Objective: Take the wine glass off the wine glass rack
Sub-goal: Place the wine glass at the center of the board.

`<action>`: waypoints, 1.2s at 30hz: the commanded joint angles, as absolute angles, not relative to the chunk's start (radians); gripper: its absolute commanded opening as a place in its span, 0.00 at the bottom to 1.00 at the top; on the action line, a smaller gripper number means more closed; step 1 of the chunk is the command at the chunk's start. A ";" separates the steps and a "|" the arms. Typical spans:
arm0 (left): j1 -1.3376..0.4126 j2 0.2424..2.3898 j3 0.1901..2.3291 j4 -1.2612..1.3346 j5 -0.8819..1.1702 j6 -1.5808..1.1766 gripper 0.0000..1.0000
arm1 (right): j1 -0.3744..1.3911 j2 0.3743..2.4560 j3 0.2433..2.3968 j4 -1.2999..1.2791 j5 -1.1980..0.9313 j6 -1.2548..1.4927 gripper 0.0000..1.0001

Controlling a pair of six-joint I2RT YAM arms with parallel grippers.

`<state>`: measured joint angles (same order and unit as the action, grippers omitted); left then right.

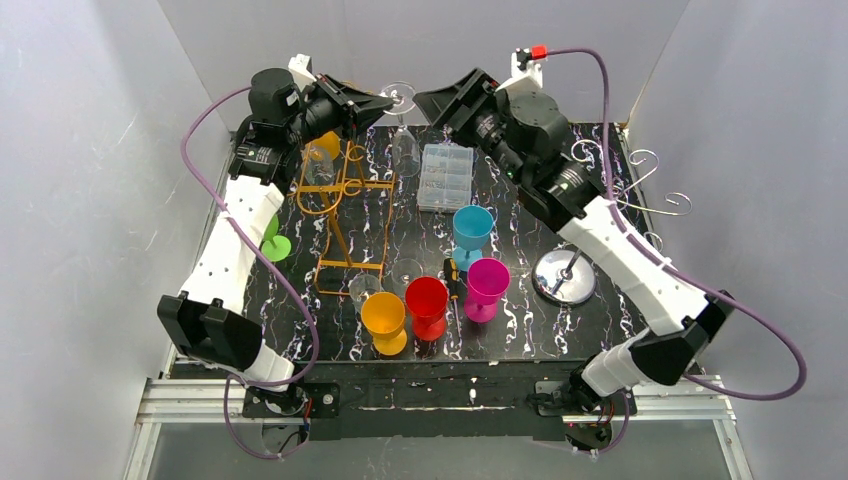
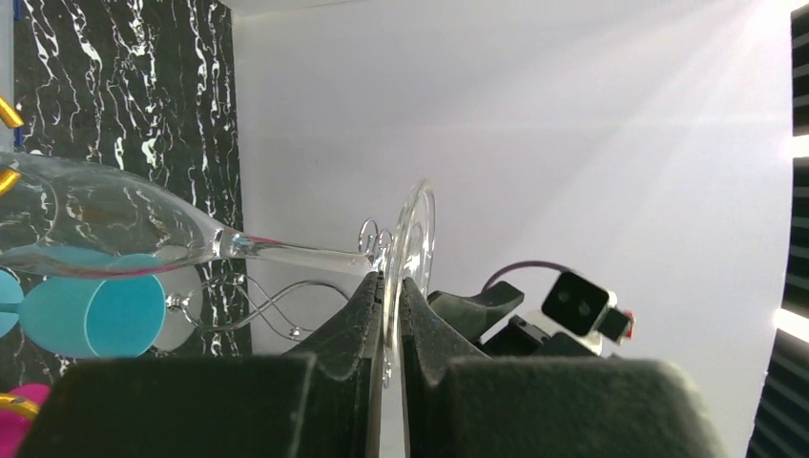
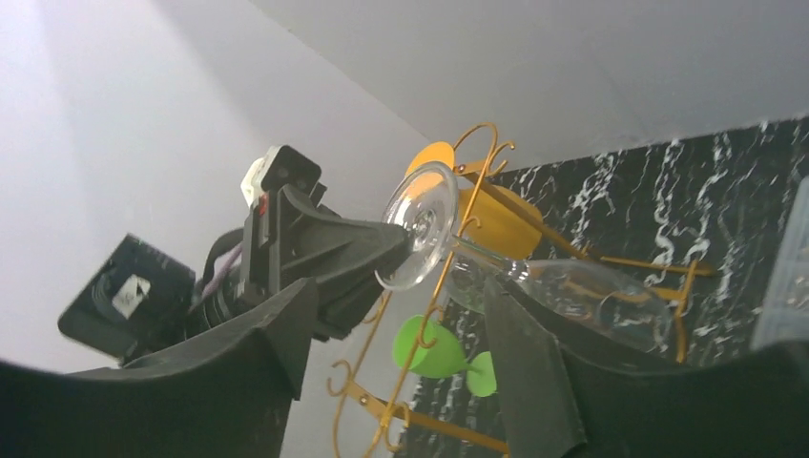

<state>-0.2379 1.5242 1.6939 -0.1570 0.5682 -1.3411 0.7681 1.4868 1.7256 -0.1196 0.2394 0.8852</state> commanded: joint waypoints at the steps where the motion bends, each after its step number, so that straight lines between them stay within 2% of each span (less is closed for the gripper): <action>1: -0.241 1.445 1.695 -0.109 0.557 -1.395 0.00 | 0.773 1.384 1.644 -0.010 0.175 0.581 0.76; 8: -0.248 1.428 1.722 -0.148 0.577 -1.397 0.00 | 0.850 1.288 1.459 0.187 0.205 0.125 0.77; 15: -0.269 1.400 1.714 -0.170 0.577 -1.396 0.00 | 0.902 1.339 1.465 0.230 0.186 -0.107 0.74; 24: -0.294 1.355 1.707 -0.192 0.578 -1.388 0.00 | 0.909 1.413 1.499 0.239 0.186 -0.206 0.66; 36: -0.310 1.324 1.686 -0.202 0.584 -1.379 0.00 | 0.910 1.466 1.548 0.283 0.183 -0.152 0.60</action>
<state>-0.3035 1.3762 1.6909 -0.2184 0.5655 -1.3903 0.9047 1.4590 1.4818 0.1936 0.1799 -0.1772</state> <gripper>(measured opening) 0.040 0.609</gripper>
